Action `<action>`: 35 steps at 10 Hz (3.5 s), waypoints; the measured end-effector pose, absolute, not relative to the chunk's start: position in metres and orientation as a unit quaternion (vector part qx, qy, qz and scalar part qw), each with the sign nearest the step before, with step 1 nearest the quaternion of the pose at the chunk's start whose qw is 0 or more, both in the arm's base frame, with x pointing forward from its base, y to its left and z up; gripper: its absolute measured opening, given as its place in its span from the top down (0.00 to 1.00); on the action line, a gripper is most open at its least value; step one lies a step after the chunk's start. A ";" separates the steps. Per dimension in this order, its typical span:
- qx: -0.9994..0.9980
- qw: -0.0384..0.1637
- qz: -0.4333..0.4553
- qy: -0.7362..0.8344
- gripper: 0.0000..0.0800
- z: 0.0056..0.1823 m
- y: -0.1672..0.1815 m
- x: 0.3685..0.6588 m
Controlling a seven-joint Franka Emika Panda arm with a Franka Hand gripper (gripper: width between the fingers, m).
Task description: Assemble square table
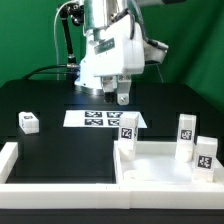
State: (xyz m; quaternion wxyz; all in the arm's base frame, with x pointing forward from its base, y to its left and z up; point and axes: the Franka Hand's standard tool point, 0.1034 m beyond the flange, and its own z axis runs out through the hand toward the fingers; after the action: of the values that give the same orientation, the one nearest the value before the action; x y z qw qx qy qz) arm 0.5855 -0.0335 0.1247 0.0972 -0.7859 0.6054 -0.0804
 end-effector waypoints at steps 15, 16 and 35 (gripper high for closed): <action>-0.999 0.039 0.015 -0.027 0.19 0.052 -0.161 0.462; -0.997 0.031 0.031 -0.067 0.19 0.048 -0.164 0.456; -0.879 -0.011 0.443 -0.176 0.19 0.030 -0.221 0.401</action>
Offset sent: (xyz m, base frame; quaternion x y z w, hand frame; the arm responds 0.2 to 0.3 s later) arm 0.0000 0.0000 0.0000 0.0000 0.0000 -0.1938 0.9810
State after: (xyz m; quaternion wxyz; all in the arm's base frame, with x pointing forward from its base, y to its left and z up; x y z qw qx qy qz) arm 0.4013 -0.2207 0.0303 -0.0109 -0.8791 -0.1765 0.4427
